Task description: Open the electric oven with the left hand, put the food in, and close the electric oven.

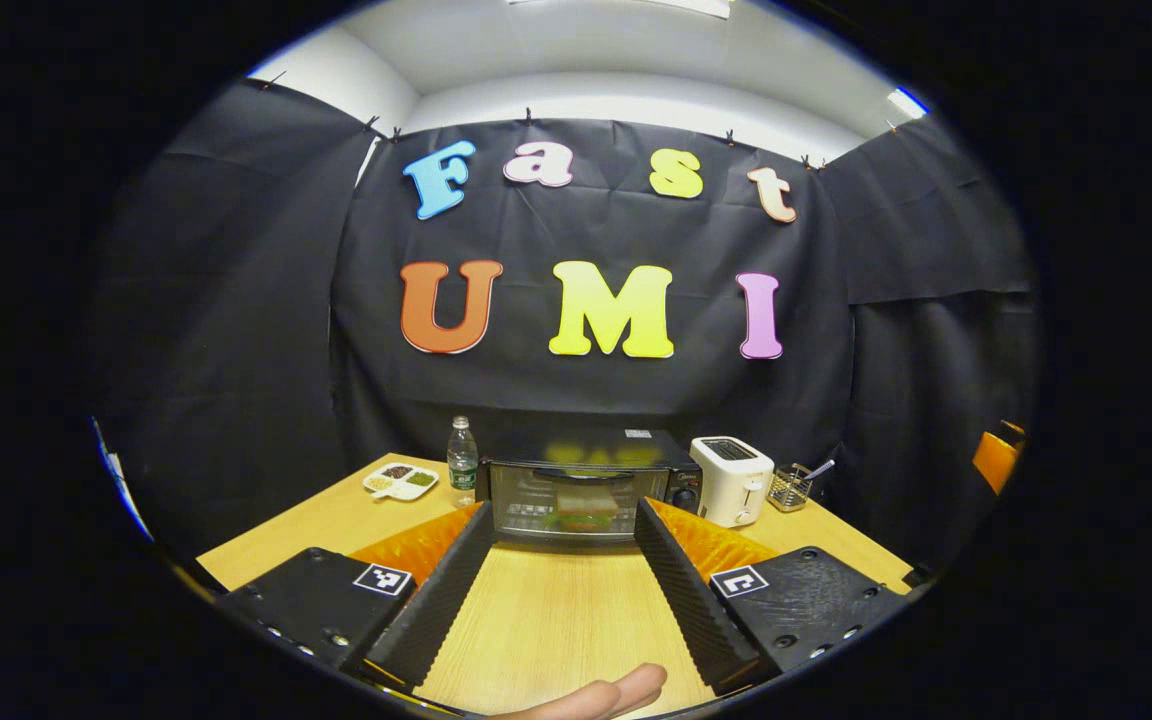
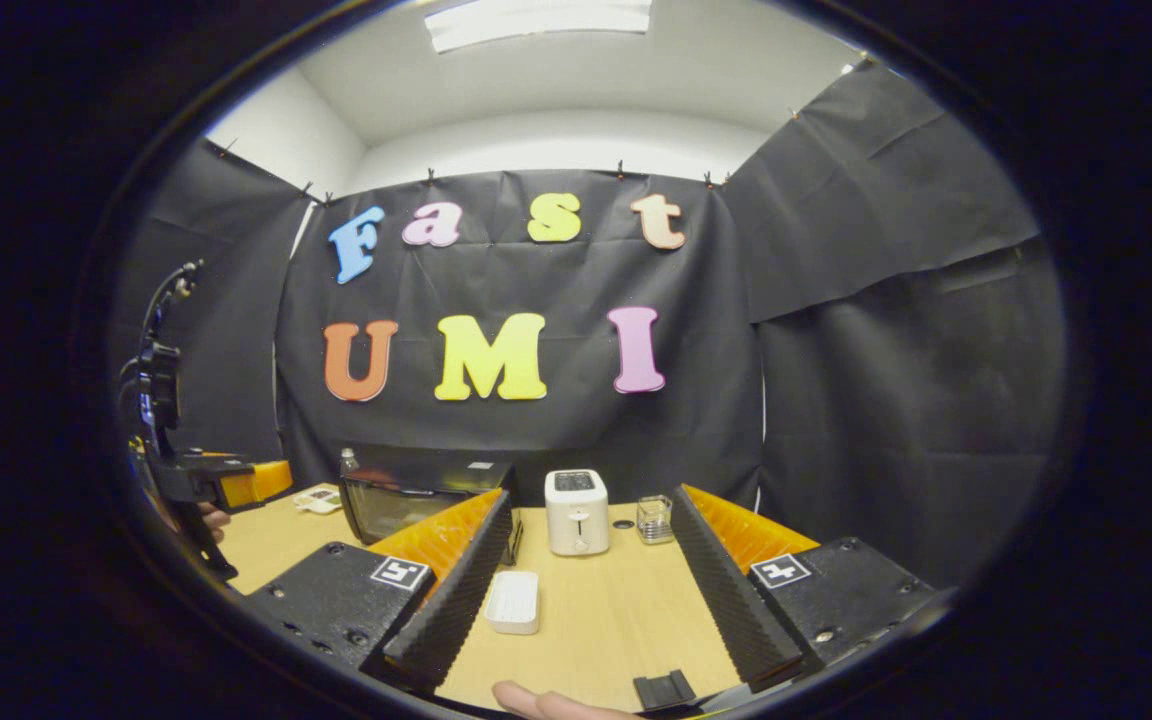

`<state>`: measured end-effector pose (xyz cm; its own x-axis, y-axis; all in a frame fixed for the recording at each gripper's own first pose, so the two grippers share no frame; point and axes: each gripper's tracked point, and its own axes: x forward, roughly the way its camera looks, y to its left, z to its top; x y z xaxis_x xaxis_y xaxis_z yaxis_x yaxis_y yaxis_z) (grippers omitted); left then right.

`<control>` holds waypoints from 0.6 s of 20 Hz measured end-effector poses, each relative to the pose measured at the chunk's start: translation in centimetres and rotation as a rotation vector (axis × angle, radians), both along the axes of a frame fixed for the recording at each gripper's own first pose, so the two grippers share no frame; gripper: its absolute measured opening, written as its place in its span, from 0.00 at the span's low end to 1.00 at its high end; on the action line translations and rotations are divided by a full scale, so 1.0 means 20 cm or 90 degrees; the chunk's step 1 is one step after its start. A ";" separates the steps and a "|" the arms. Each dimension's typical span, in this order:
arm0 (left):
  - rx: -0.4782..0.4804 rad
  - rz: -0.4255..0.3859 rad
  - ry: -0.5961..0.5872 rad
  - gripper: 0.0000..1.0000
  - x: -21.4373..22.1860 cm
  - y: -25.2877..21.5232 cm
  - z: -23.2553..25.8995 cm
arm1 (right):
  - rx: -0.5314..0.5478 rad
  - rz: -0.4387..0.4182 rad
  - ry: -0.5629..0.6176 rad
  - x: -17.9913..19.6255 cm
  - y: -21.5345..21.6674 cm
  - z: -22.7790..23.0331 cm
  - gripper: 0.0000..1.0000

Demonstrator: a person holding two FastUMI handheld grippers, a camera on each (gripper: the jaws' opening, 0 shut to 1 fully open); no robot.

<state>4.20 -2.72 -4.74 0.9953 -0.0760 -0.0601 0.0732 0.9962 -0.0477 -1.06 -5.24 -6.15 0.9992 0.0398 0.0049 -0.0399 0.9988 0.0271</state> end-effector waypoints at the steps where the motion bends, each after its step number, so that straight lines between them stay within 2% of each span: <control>1: 0.007 0.003 -0.006 0.93 -0.05 0.01 0.02 | -0.001 0.001 -0.002 -0.02 0.00 0.01 0.92; 7: 0.002 0.022 -0.018 0.93 -0.30 -0.01 0.00 | -0.008 0.006 0.003 -0.06 0.01 0.00 0.92; 8: 0.001 0.024 -0.020 0.93 -0.32 -0.02 -0.01 | -0.007 0.008 0.004 -0.07 0.02 -0.01 1.00; 9: 0.000 0.019 -0.023 0.93 -0.34 -0.04 -0.01 | -0.006 0.011 0.006 -0.08 0.02 -0.01 0.92; 12: 0.002 -0.001 -0.023 0.93 -0.38 -0.09 -0.01 | -0.012 0.019 0.018 -0.09 0.03 -0.04 0.92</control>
